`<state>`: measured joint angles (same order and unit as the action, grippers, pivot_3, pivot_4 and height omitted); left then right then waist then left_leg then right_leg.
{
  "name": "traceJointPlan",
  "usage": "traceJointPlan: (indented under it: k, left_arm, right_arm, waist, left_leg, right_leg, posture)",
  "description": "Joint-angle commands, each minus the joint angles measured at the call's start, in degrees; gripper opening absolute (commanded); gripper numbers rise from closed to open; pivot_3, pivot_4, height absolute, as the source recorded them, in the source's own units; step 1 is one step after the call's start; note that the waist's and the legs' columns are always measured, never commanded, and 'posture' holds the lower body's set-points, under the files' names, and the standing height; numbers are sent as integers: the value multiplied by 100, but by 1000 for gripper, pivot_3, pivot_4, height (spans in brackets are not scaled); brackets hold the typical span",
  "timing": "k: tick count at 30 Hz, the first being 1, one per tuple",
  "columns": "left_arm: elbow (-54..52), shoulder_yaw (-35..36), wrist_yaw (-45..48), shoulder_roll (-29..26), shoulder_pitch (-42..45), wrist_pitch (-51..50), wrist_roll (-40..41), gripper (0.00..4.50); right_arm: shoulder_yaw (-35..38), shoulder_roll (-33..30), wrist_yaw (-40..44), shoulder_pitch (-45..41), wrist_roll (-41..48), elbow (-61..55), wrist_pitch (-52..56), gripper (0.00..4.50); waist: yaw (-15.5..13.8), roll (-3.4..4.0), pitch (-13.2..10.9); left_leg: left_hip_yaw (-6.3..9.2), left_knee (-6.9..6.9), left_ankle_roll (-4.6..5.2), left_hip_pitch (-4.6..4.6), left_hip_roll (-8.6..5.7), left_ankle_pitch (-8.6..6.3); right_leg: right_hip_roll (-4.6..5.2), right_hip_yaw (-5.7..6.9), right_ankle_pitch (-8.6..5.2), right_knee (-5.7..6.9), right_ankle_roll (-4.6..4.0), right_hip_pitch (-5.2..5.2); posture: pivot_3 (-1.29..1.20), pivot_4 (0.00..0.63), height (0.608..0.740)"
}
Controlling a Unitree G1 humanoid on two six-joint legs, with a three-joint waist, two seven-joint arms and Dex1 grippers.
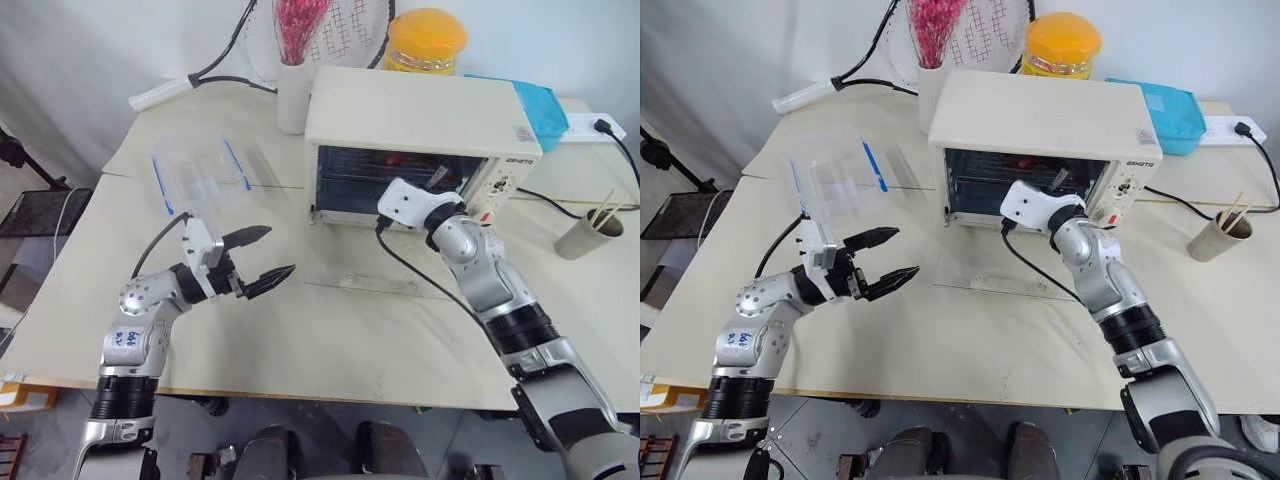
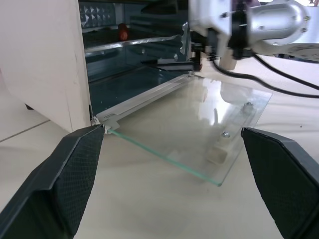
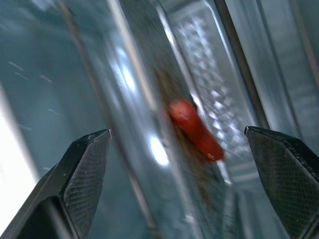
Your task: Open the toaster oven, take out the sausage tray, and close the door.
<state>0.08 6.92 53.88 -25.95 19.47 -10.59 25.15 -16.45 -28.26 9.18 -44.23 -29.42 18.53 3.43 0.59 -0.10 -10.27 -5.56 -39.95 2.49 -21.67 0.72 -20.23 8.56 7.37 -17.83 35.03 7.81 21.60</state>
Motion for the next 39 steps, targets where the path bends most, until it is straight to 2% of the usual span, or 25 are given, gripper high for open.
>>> traceJointPlan:
  k: [1,2,6,12,19,24,30,36,39]
  left_arm:
    - [-259,60,28,-51,-44,-7,174,4500]
    - [-250,56,38,-49,-48,0,183,4500]
    - [-87,55,39,3,44,46,197,4500]
    - [860,-207,179,235,931,321,2,4500]
    - [2649,-298,226,900,2636,736,-129,4500]
    - [3483,-280,183,1113,3302,1165,-308,4500]
    - [3556,-183,197,1100,3411,1131,-267,4500]
    - [3172,-14,165,947,3237,632,-43,4500]
    - [2820,66,-40,829,3105,-125,139,4500]
  right_arm:
    - [-37,92,-187,-249,-141,338,-245,3893]
    - [-57,111,-212,-287,-180,405,-277,3440]
    - [-81,179,-246,-295,-260,393,-374,2125]
    - [-53,178,-353,-263,-434,301,-451,138]
    - [41,147,-365,-332,-541,139,-622,35]
    - [49,101,-226,-343,-536,-1,-690,35]
    - [97,-111,197,126,-505,-910,-730,35]
    - [326,-312,796,1413,-592,-2676,-273,35]
    - [415,-280,968,2043,-677,-3465,-62,35]
  waist:
    - [30,1,0]
    - [49,1,0]
    - [117,2,-1]
    - [92,0,-1]
    - [103,-3,-2]
    - [113,-3,-2]
    - [103,-5,-3]
    - [99,-6,-3]
    - [91,-6,-4]
  left_leg:
    - [0,1,-1,0,0,0]
    - [0,1,-1,0,0,1]
    - [0,7,-3,0,1,2]
    - [1,6,-7,0,1,4]
    - [5,4,-7,-10,2,5]
    - [4,6,-7,-39,0,5]
    - [2,0,-2,-83,-1,12]
    - [4,6,-2,-84,-2,11]
    - [5,-1,-2,-83,0,12]
  right_leg:
    - [0,0,0,0,0,0]
    - [0,1,0,-1,0,0]
    - [-1,1,0,-1,0,1]
    - [-2,2,0,-1,0,0]
    - [-6,15,0,-5,0,3]
    - [-6,23,0,-5,0,34]
    - [-4,22,0,13,0,83]
    - [-4,25,0,27,0,93]
    - [-4,23,0,34,0,92]
  posture:
    - [0,150,740]
    - [0,150,740]
    - [0,150,740]
    - [0,150,740]
    - [0,150,740]
    - [0,150,740]
    - [0,150,740]
    - [0,150,740]
    - [0,150,740]
